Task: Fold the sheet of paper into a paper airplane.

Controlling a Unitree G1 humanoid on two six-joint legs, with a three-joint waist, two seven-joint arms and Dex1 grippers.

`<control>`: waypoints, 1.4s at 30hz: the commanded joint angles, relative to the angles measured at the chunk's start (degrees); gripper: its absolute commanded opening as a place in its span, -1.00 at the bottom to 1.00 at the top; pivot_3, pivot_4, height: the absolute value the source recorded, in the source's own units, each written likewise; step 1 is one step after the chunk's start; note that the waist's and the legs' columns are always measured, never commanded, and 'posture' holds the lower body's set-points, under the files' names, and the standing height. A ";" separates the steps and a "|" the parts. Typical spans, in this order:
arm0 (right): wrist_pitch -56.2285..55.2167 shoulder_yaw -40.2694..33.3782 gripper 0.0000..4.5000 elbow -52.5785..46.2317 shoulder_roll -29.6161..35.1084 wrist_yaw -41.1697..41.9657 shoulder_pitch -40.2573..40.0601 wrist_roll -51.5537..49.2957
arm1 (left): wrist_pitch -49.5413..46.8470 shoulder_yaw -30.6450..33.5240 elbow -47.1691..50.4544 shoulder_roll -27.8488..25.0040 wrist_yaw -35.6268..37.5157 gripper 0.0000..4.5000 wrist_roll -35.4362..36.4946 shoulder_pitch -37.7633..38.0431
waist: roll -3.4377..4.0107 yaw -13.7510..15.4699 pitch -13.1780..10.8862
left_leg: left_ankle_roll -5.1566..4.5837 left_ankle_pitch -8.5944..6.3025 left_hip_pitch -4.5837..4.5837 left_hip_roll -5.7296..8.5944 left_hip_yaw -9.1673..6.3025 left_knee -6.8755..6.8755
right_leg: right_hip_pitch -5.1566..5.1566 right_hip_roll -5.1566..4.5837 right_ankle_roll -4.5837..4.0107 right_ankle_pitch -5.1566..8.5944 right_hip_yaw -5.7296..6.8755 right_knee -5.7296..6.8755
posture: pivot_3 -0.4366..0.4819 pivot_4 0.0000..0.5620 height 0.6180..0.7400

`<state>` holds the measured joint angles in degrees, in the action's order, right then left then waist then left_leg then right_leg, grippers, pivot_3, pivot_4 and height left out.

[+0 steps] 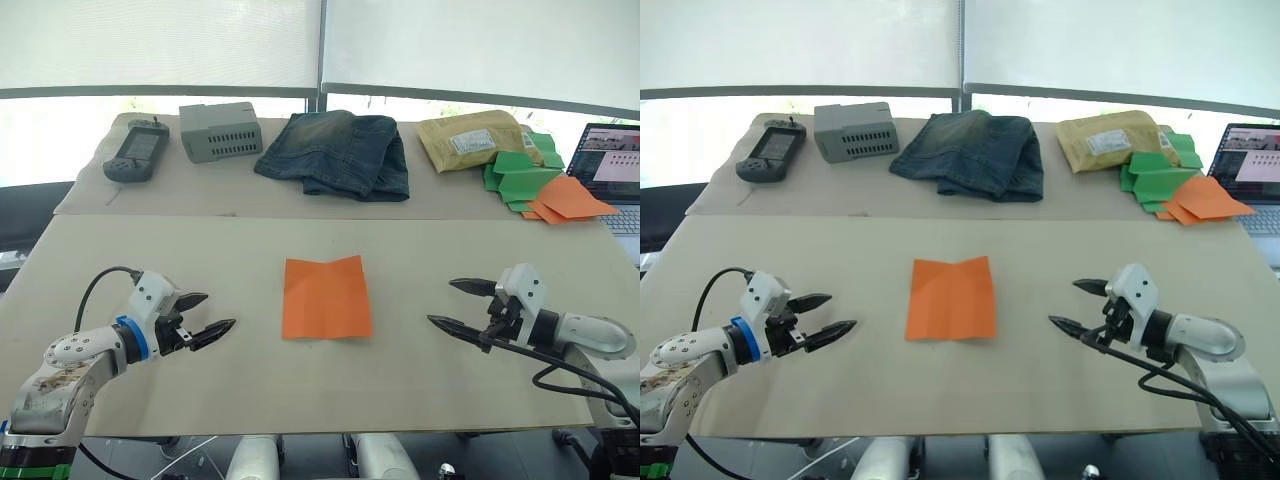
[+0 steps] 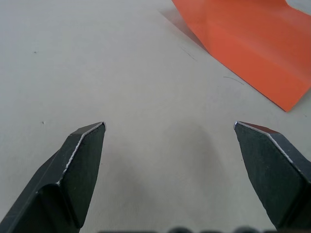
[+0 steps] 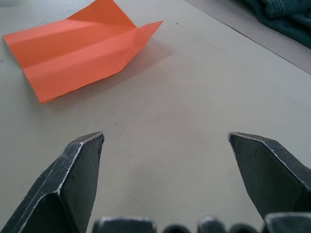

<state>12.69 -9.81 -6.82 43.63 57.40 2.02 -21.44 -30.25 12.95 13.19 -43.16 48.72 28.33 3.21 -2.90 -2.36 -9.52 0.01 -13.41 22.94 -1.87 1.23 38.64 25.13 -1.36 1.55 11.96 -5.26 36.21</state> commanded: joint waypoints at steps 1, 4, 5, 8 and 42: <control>-0.17 -2.20 1.00 -1.15 1.45 0.30 1.21 -0.89 | 0.37 0.32 0.66 0.60 -0.29 0.99 0.28 -0.96 | 0.00 0.00 0.00 | 0.00 0.00 0.00 0.00 0.00 0.00 | 0.00 0.00 0.00 0.00 0.00 0.00 | -0.05 -0.47 0.81; -0.54 -2.52 1.00 -0.27 1.94 0.38 1.46 -0.75 | -0.03 0.05 0.60 1.33 -0.16 0.99 1.15 -1.97 | 0.01 0.08 0.00 | 0.00 0.00 0.00 0.01 0.00 0.00 | 0.00 -0.01 0.00 0.00 -0.01 0.01 | -0.05 -0.47 0.81; 1.75 -1.67 1.00 -1.34 3.37 1.62 1.07 -1.22 | -0.29 -0.55 1.82 0.52 1.57 0.99 1.81 -2.05 | 0.01 0.05 0.00 | 0.00 0.00 0.00 0.02 0.01 0.01 | -0.01 0.00 0.01 -0.01 -0.01 0.00 | -0.05 -0.47 0.81; 7.59 1.05 1.00 -7.06 7.63 4.34 0.11 -1.79 | -4.02 -1.59 4.96 -2.32 5.64 0.99 5.18 -3.35 | 0.04 0.13 -0.01 | 0.00 0.00 0.01 0.02 0.02 0.01 | 0.00 0.00 0.00 0.00 -0.03 0.02 | -0.05 -0.47 0.81; 22.98 13.75 -0.15 -16.89 2.64 -13.48 10.71 6.18 | 4.76 -30.54 -16.04 12.37 9.79 -1.00 -14.28 -34.97 | 0.01 2.26 -0.02 | -0.04 0.00 0.24 0.19 -0.01 0.33 | 0.01 0.10 0.19 -0.11 -0.15 0.01 | -0.05 -0.47 0.81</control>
<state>36.89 3.71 -23.43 46.28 43.69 11.59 -16.03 -27.27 -17.80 -3.54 -31.16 58.20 14.75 -30.04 -2.89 -0.10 -9.54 -0.03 -13.41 23.18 -1.69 1.22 38.97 25.14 -1.25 1.74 11.85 -5.41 36.22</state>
